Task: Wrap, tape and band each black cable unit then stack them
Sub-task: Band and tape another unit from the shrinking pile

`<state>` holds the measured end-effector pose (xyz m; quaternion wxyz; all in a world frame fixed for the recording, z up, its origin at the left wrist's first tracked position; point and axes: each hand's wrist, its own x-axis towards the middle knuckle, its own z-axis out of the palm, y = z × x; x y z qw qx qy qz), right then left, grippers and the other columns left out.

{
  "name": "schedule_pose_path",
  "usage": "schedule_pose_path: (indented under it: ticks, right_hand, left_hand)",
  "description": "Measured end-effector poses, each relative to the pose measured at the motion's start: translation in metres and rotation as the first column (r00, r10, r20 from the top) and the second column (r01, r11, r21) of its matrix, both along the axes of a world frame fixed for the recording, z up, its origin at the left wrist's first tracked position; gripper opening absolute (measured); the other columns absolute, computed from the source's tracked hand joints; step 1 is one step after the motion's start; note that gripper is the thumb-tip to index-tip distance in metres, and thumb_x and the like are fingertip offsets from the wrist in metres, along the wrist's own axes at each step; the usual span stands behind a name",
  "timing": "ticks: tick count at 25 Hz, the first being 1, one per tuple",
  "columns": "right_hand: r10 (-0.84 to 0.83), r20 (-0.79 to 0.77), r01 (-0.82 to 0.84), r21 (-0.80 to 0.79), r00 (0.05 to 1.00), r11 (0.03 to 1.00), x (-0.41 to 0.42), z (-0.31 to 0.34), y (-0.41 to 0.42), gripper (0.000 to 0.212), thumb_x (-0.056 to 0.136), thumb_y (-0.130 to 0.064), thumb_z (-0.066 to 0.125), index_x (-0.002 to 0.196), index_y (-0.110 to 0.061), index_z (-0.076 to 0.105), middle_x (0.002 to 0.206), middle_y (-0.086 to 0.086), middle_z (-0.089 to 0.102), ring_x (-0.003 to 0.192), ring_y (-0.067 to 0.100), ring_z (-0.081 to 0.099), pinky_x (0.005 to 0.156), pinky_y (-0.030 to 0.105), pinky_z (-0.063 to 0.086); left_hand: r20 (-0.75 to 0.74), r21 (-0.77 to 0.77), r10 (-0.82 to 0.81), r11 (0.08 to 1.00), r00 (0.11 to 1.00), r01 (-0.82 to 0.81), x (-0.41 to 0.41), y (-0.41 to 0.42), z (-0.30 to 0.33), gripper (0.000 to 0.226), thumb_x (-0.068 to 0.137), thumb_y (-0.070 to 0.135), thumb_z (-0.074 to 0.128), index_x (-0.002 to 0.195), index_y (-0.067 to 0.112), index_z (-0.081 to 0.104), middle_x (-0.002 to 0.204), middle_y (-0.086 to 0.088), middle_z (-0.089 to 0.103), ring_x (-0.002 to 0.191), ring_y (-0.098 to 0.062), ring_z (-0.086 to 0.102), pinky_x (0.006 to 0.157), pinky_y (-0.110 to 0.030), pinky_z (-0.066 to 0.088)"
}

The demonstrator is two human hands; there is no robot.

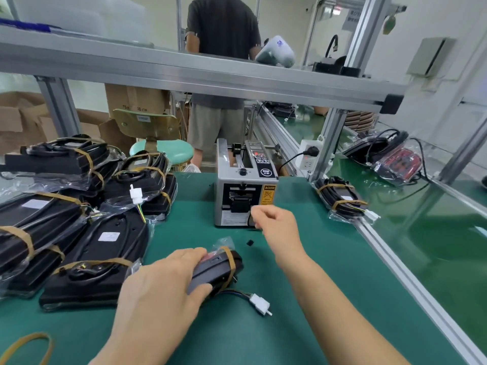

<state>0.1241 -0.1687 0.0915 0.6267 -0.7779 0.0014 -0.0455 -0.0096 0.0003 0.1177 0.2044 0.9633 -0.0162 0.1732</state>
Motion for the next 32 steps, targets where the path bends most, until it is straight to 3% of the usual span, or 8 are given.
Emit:
schedule_pose_path:
  ticks: [5,7,10,17,21,25,28,32]
  right_hand:
    - [-0.259,-0.161,0.264,0.01,0.952,0.964,0.042,-0.004,0.032,0.02,0.089,-0.017,0.06,0.072,-0.023,0.068,0.064,-0.004,0.06,0.061,0.018,0.049,0.062,0.027,0.043]
    - [-0.339,-0.152,0.345,0.018,0.929,0.938,0.052,-0.005,0.039,0.023,0.09,-0.018,0.062,0.068,-0.024,0.065,0.063,-0.008,0.058,0.059,0.014,0.051,0.065,0.028,0.043]
    - [-0.435,-0.148,0.444,0.03,0.888,0.896,0.06,-0.008,0.048,0.024,0.089,-0.023,0.066,0.065,-0.026,0.06,0.066,-0.011,0.057,0.066,0.012,0.054,0.067,0.027,0.041]
    - [-0.472,-0.373,0.582,0.276,0.799,0.765,0.066,0.004,0.065,0.027,0.08,-0.01,0.072,0.06,-0.015,0.054,0.06,0.0,0.052,0.061,0.023,0.05,0.061,0.03,0.043]
    - [-0.202,-0.374,0.337,0.344,0.905,0.876,0.026,0.022,0.05,0.021,0.086,-0.017,0.066,0.071,-0.016,0.051,0.057,-0.002,0.042,0.052,0.014,0.033,0.051,0.024,0.029]
    - [0.239,-0.193,-0.191,0.237,0.952,0.953,-0.06,0.024,0.033,0.014,0.078,-0.03,0.071,0.073,-0.017,0.073,0.087,-0.023,0.069,0.08,-0.011,0.061,0.068,0.004,0.042]
    - [0.255,-0.164,-0.21,0.249,0.953,0.945,-0.084,0.01,0.032,0.016,0.082,-0.019,0.07,0.067,-0.019,0.073,0.12,-0.017,0.06,0.094,-0.02,0.055,0.08,0.013,0.036]
    - [0.228,-0.168,-0.179,0.266,0.959,0.947,-0.086,0.002,0.039,0.013,0.086,-0.016,0.066,0.075,-0.013,0.073,0.125,-0.013,0.055,0.095,-0.026,0.049,0.08,0.021,0.037]
  left_hand:
    - [-0.052,0.127,0.046,0.991,0.998,-0.039,0.001,-0.001,-0.002,0.058,0.046,0.042,0.092,0.099,0.027,0.073,0.088,0.017,0.071,0.066,-0.011,0.069,0.053,-0.026,0.049]
    - [-0.129,0.101,0.094,0.992,0.987,-0.081,0.0,0.0,0.0,0.055,0.064,0.049,0.08,0.114,0.033,0.065,0.103,0.02,0.068,0.084,-0.008,0.068,0.066,-0.024,0.047]
    - [0.053,0.013,0.067,0.998,0.996,-0.068,0.001,0.002,-0.009,0.053,0.083,0.058,0.054,0.133,0.043,0.043,0.125,0.026,0.053,0.107,-0.002,0.057,0.082,-0.018,0.039]
    - [0.022,0.048,0.055,0.997,0.998,-0.056,0.003,0.004,-0.01,0.049,0.086,0.06,0.044,0.13,0.044,0.035,0.127,0.026,0.048,0.11,0.001,0.052,0.084,-0.017,0.039]
    - [-0.014,0.037,0.117,0.993,0.993,-0.116,0.0,0.003,-0.01,0.055,0.085,0.061,0.045,0.134,0.046,0.028,0.124,0.024,0.051,0.106,-0.003,0.055,0.08,-0.019,0.037]
    - [-0.057,0.031,0.187,0.982,0.981,-0.185,-0.001,-0.001,-0.006,0.051,0.081,0.061,0.053,0.126,0.047,0.035,0.11,0.02,0.059,0.096,-0.008,0.06,0.071,-0.022,0.035]
    - [-0.077,-0.038,0.206,0.977,0.976,-0.209,-0.004,-0.005,-0.002,0.044,0.071,0.051,0.071,0.111,0.041,0.054,0.089,0.012,0.067,0.081,-0.018,0.064,0.062,-0.027,0.033]
    - [-0.06,-0.014,0.224,0.974,0.973,-0.226,-0.004,-0.007,-0.003,0.044,0.066,0.047,0.077,0.106,0.037,0.06,0.085,0.009,0.069,0.078,-0.021,0.065,0.059,-0.027,0.031]
